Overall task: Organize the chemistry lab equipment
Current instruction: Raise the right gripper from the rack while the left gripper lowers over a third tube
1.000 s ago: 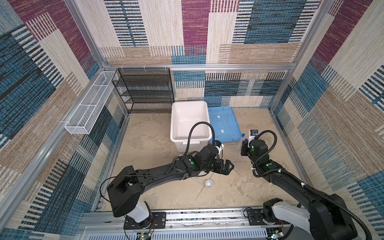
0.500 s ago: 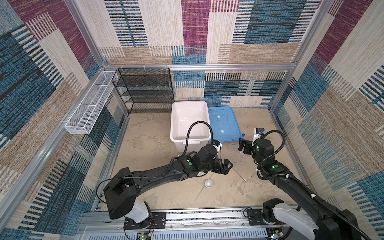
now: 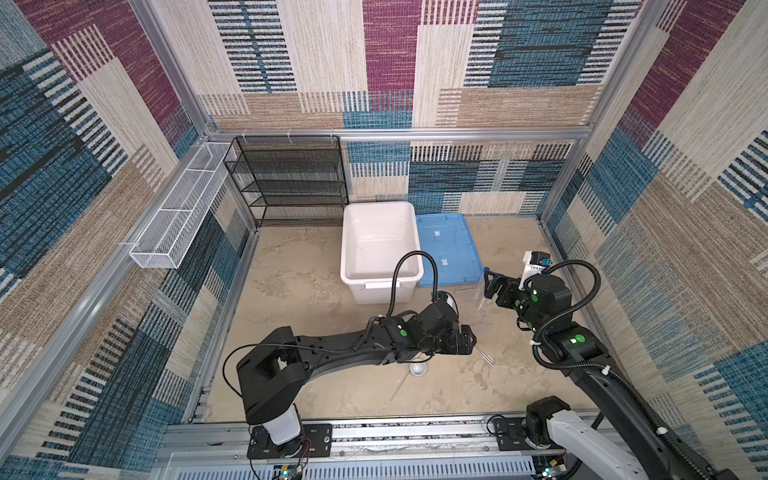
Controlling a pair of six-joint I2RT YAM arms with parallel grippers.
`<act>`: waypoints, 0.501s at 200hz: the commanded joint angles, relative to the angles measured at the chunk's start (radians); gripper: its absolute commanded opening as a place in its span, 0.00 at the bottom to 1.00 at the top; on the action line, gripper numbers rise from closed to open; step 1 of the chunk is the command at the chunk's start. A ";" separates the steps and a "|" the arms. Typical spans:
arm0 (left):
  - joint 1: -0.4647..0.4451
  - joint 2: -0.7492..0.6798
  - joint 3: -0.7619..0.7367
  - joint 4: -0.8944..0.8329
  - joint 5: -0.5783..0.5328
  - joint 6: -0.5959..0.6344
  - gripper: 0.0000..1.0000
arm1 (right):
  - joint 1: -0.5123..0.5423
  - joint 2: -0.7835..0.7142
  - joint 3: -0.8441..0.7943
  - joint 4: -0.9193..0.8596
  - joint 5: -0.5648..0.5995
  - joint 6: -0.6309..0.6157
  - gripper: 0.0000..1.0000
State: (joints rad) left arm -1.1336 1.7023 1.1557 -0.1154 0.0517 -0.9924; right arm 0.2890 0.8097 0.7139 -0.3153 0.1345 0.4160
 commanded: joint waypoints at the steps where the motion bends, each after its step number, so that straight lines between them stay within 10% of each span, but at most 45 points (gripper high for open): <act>1: -0.015 0.035 0.027 0.002 -0.037 -0.093 0.99 | -0.009 -0.012 0.005 -0.038 -0.059 0.026 0.99; 100: -0.066 0.279 0.288 -0.311 -0.159 -0.274 0.89 | -0.089 -0.113 -0.037 -0.070 -0.047 0.031 0.99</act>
State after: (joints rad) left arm -1.2011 1.9446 1.4029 -0.3092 -0.0383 -1.2045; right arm 0.2077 0.7185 0.6846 -0.3901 0.0509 0.4438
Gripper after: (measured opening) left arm 0.887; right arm 0.993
